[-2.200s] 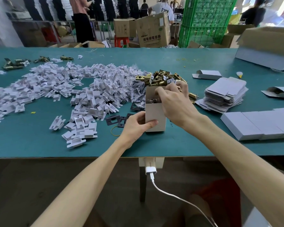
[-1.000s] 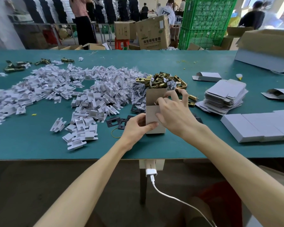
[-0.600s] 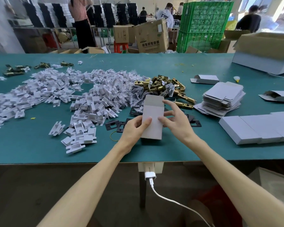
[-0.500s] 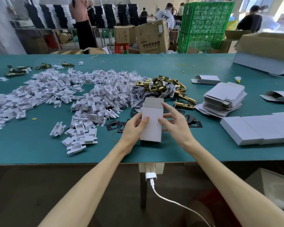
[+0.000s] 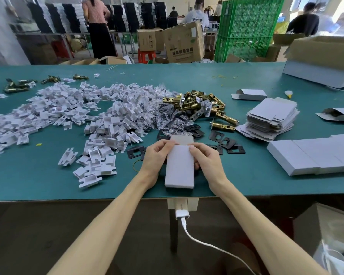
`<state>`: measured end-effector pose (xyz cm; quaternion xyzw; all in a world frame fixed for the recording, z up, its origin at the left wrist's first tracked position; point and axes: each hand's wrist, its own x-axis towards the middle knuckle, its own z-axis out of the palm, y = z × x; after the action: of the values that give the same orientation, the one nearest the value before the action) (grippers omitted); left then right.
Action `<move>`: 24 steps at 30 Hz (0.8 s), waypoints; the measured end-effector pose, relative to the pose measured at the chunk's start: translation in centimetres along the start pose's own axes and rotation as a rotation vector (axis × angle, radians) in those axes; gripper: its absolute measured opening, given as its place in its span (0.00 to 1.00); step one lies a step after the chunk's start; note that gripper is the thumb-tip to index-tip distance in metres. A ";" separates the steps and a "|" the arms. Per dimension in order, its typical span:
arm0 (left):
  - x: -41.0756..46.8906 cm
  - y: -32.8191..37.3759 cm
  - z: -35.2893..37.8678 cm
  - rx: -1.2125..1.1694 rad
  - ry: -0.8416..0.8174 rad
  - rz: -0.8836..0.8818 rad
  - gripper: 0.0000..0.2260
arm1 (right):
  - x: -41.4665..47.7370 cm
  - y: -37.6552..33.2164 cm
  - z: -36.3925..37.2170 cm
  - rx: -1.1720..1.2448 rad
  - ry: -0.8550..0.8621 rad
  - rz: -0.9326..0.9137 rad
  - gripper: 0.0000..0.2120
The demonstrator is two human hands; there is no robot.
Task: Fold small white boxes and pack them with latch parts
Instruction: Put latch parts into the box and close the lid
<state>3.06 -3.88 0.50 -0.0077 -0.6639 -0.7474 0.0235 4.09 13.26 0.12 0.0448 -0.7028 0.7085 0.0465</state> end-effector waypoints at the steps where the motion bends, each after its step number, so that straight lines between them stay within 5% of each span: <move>1: 0.0 0.1 -0.1 -0.004 -0.008 -0.006 0.08 | 0.0 0.1 0.0 -0.019 -0.012 0.002 0.06; 7: -0.3 0.4 -0.2 -0.046 -0.045 0.022 0.04 | -0.1 0.0 0.1 -0.033 -0.019 -0.049 0.04; 14: -0.2 0.5 -0.1 -0.080 -0.008 0.028 0.14 | 0.0 0.1 0.3 0.077 0.029 0.014 0.14; 24: -0.5 0.6 0.0 0.001 -0.026 0.015 0.10 | 0.1 0.4 0.4 -0.064 0.049 -0.033 0.04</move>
<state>3.54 -3.94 1.10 -0.0221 -0.6646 -0.7466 0.0205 3.91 12.81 -0.30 0.0375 -0.7227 0.6858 0.0768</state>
